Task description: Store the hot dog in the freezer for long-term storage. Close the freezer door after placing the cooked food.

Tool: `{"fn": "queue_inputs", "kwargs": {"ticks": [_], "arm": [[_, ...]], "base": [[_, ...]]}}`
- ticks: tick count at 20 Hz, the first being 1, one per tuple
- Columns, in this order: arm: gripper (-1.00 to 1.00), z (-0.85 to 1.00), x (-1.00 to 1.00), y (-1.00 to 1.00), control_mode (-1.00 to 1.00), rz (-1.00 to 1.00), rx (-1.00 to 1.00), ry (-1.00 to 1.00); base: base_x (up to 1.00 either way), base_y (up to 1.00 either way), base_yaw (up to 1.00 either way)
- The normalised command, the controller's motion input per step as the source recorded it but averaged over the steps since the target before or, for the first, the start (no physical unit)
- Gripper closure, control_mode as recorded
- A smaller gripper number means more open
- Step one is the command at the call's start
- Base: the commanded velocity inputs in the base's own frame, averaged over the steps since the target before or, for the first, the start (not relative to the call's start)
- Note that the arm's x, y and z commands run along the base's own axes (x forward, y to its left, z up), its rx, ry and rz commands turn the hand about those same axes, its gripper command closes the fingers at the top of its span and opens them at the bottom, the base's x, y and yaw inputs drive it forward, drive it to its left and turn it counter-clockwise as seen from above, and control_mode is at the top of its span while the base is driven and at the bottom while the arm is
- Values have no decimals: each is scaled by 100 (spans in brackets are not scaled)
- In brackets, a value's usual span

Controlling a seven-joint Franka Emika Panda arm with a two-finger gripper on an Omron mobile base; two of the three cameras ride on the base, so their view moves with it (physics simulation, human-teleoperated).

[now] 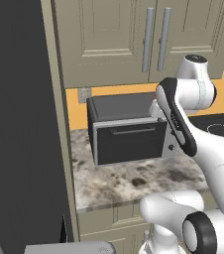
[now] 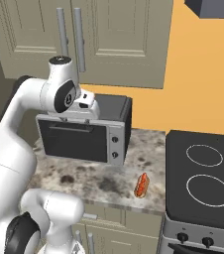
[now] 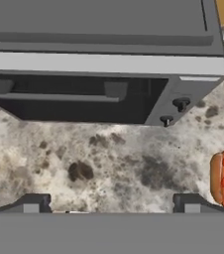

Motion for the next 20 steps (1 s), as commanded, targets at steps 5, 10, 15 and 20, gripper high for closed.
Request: {"fn": "queue_inputs", "kwargs": {"ticks": [5, 10, 15, 20], "arm": [[-100, -27, 0, -57, -100, 0, -3, 4], [-100, -35, -11, -56, -100, 0, -1, 3], [-100, -39, -31, -52, -100, 0, 0, 2], [-100, -46, -17, -55, -100, -1, -2, 11]], "base": [[0, 0, 0], [0, 0, 0], [0, 0, 0], [0, 0, 0]]}}
